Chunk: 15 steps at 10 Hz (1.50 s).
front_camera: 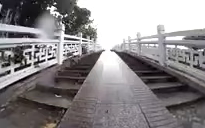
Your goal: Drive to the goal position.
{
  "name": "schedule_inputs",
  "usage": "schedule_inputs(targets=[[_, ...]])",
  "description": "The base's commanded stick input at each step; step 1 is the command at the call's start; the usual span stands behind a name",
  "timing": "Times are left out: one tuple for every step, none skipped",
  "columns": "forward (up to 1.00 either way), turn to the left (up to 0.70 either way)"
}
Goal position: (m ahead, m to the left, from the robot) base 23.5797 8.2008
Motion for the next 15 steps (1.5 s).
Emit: schedule_inputs(targets=[[0.6, 0.0], [0.6, 0.0], [0.6, 0.0], [0.6, 0.0], [0.6, 0.0], [0.6, 0.0], [0.6, 0.0], [0.6, 0.0], [0.6, 0.0], [0.6, 0.0], [0.6, 0.0], [0.6, 0.0], [0.6, 0.0], [0.6, 0.0], [0.6, 0.0]])
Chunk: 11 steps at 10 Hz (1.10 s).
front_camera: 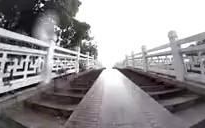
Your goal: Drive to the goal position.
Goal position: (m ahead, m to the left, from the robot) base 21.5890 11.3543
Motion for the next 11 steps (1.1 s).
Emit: schedule_inputs(targets=[[0.6, 0.0], [0.6, 0.0], [0.6, 0.0], [0.6, 0.0], [0.6, 0.0], [0.6, 0.0], [0.6, 0.0], [0.6, 0.0], [0.6, 0.0], [0.6, 0.0], [0.6, 0.0]])
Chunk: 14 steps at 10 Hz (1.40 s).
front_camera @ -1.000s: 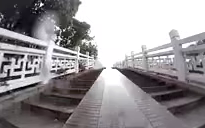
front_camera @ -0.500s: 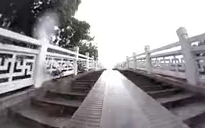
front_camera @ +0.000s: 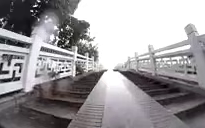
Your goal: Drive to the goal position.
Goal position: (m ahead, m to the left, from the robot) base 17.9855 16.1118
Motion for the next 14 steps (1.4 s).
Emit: schedule_inputs(targets=[[0.6, 0.0], [0.6, 0.0], [0.6, 0.0], [0.6, 0.0], [0.6, 0.0], [0.6, 0.0], [0.6, 0.0], [0.6, 0.0], [0.6, 0.0], [0.6, 0.0], [0.6, 0.0], [0.6, 0.0], [0.6, 0.0], [0.6, -0.01]])
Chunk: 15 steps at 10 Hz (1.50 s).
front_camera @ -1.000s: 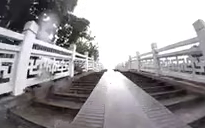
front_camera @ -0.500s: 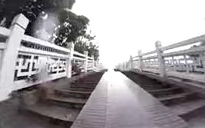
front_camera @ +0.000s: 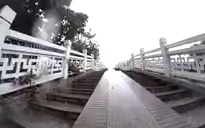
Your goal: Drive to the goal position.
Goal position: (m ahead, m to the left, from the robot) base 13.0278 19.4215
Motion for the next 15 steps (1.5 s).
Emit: schedule_inputs(targets=[[0.6, -0.07], [0.6, -0.14], [0.6, -0.14], [0.6, -0.14], [0.6, -0.14], [0.6, -0.1], [0.6, -0.1], [0.6, -0.07], [0.6, 0.0], [0.6, 0.0], [0.6, 0.0], [0.6, 0.0], [0.6, 0.0], [0.6, 0.0], [0.6, 0.0]])
